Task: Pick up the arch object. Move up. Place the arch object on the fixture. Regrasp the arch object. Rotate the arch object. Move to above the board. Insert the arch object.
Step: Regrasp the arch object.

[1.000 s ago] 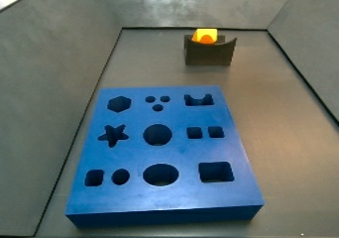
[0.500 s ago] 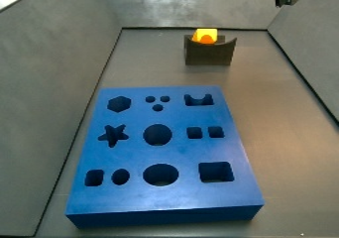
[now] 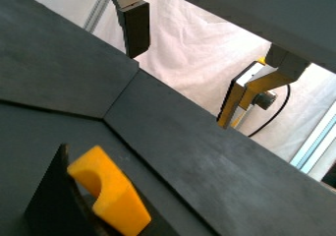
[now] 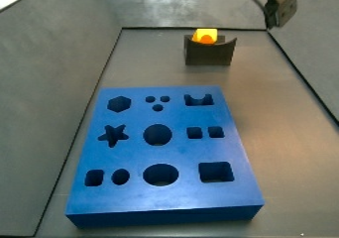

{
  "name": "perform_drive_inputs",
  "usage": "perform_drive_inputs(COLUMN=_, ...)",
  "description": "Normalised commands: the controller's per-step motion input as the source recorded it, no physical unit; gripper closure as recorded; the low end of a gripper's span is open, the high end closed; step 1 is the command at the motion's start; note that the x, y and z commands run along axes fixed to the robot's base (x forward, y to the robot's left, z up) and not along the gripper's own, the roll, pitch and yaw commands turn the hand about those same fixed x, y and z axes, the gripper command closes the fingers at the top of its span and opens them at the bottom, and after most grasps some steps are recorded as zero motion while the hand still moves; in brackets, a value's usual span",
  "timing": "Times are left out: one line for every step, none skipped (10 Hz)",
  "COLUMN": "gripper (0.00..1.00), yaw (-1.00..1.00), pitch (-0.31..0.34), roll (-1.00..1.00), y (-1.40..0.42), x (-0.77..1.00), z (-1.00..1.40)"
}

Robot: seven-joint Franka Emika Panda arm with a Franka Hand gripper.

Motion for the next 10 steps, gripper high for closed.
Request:
perform_drive_inputs(gripper=0.00, yaw=0.10, pitch=-0.101, roll=0.07, y=0.05, x=0.07, z=-1.00)
perform_drive_inputs(gripper=0.00, yaw=0.06, pitch=-0.116, roll=0.07, y=0.05, x=0.08, z=-1.00)
perform_drive_inputs(gripper=0.00, yaw=0.04, pitch=-0.114, roll=0.07, y=0.04, x=0.08, z=-1.00)
perform_drive_inputs(gripper=0.00, yaw=0.00, pitch=-0.105, roll=0.08, y=0.04, x=0.08, z=-1.00)
perform_drive_inputs(gripper=0.00, yaw=-0.02, pitch=-0.096, roll=0.07, y=0.03, x=0.09, z=-1.00)
perform_drive_inputs(gripper=0.00, yaw=-0.03, pitch=-0.076, roll=0.07, y=0.03, x=0.09, z=-1.00)
perform_drive_inputs(gripper=0.00, yaw=-0.04, pitch=-0.054, roll=0.07, y=0.03, x=0.10, z=-1.00)
perform_drive_inputs(gripper=0.00, yaw=-0.04, pitch=-0.035, roll=0.07, y=0.02, x=0.10, z=-0.98)
perform_drive_inputs(gripper=0.00, yaw=-0.03, pitch=-0.017, roll=0.07, y=0.02, x=0.10, z=-0.87)
perform_drive_inputs(gripper=0.00, yaw=-0.02, pitch=0.003, roll=0.07, y=0.01, x=0.09, z=-0.72)
